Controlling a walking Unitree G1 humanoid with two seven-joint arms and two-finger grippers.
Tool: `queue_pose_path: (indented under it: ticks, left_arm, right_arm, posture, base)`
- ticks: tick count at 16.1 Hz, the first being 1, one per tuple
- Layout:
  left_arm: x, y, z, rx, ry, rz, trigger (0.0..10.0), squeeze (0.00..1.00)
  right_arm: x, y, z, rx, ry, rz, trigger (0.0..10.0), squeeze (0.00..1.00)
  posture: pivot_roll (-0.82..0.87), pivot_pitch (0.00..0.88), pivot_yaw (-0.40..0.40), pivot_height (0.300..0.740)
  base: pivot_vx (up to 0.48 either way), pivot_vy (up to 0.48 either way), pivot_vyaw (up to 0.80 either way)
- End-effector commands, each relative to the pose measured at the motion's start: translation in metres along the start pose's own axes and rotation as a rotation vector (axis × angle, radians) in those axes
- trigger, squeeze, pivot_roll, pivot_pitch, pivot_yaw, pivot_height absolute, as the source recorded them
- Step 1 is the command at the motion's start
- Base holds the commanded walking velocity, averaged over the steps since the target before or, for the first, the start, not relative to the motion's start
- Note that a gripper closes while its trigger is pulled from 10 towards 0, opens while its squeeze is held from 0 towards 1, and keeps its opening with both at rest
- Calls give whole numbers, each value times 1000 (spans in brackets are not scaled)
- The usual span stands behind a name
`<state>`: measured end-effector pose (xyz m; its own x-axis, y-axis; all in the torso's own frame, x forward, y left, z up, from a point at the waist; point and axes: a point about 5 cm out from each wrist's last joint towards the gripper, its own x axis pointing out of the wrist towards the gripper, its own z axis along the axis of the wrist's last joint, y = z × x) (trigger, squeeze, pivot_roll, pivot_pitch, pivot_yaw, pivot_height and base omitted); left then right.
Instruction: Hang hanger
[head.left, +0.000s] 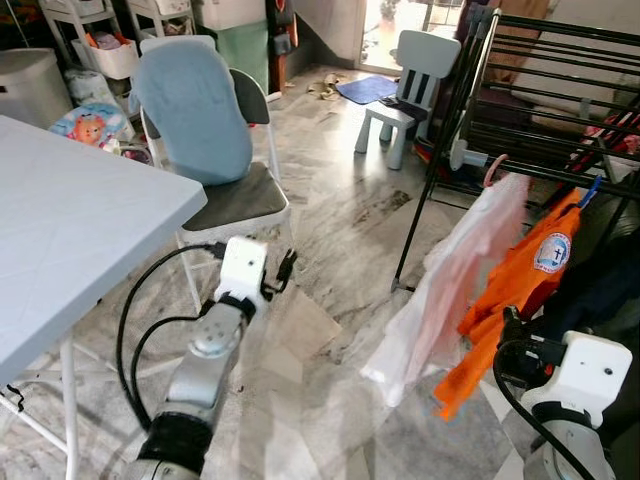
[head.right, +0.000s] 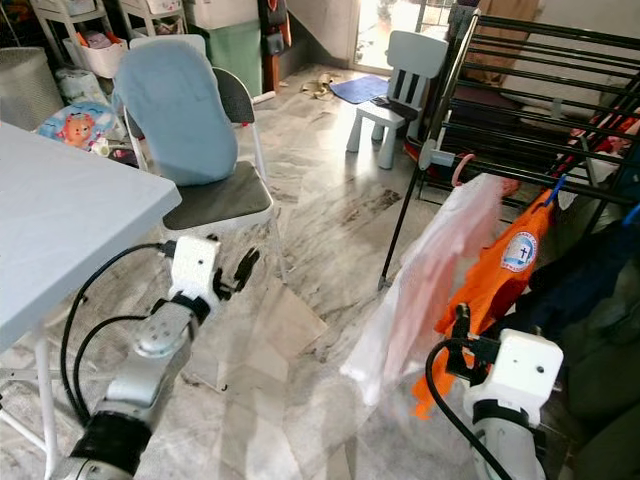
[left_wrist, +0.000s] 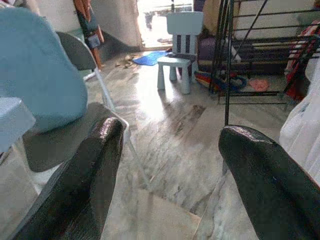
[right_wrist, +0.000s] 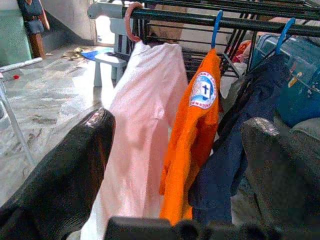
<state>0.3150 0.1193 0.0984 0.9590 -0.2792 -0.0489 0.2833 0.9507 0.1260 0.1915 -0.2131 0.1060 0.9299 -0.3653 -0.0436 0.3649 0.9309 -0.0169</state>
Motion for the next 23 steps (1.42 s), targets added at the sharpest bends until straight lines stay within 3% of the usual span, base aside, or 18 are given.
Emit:
queue_pose_path:
  ticks: [1, 7, 15, 23]
  left_arm:
    - [2, -2, 3, 9, -10, -13, 10000, 0]
    - [6, -14, 7, -5, -19, -27, 10000, 0]
    - [2, -10, 3, -10, 5, -30, 10000, 0]
    - [2, -14, 2, -3, 11, -58, 10000, 0]
  right_arm:
    - [0, -3, 2, 0, -9, -13, 10000, 0]
    - [2, 2, 3, 12, -12, -6, 10000, 0]
    - [-3, 3, 2, 6, 2, -5, 10000, 0]
    - [-4, 6, 3, 8, 5, -2, 10000, 0]
  posture:
    - [35, 0, -24, 740]
    - [28, 0, -20, 740]
    - [17, 0, -19, 740]
    - [16, 0, -18, 740]
  base:
    - [0, 0, 0]
    - [0, 0, -761]
    - [0, 0, -52]
    - [0, 337, -756]
